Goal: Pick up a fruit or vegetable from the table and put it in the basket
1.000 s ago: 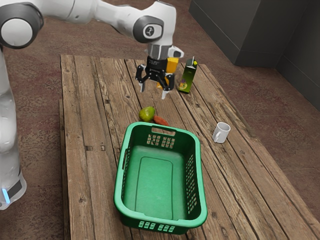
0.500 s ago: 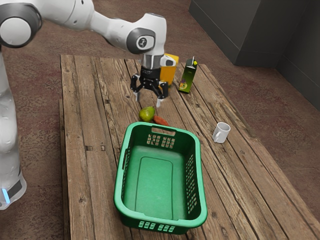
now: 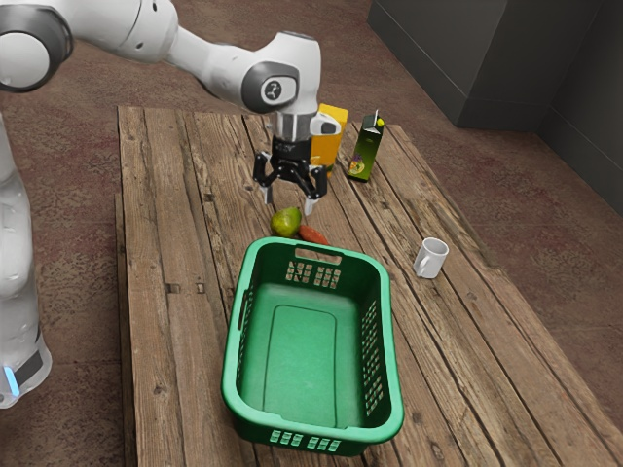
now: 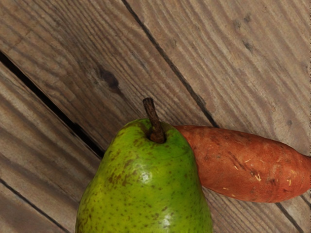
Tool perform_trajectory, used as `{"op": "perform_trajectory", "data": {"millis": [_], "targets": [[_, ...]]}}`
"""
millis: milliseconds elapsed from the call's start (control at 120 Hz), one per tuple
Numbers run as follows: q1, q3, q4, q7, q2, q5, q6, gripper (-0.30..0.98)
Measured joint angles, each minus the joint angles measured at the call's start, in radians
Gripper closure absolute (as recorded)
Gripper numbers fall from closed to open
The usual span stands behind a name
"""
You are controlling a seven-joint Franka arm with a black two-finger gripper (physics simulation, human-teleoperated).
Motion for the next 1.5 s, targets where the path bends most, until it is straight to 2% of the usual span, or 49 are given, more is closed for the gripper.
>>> {"op": "perform_trajectory", "data": {"millis": [408,817,867,1025,1167,1317,1400,1500], "targets": [[-0.003,-0.001,0.002,-0.005,0.08,-0.036,0.022,0.0],[-0.006,0.002,-0.013,-0.005,0.091,-0.062,0.041,0.0],[-0.007,0.003,-0.018,-0.006,0.089,-0.064,0.042,0.06],[-0.01,0.006,-0.02,-0.021,0.077,-0.055,0.04,0.36],[-0.003,0.004,-0.019,-0.037,0.064,-0.055,0.04,0.39],[-0.033,0.001,-0.007,-0.063,-0.089,-0.04,0.036,0.39],[-0.127,-0.001,-0.006,-0.096,-0.229,-0.003,0.022,0.39],[-0.202,-0.084,-0.017,-0.163,-0.376,0.02,-0.016,0.38]]}}
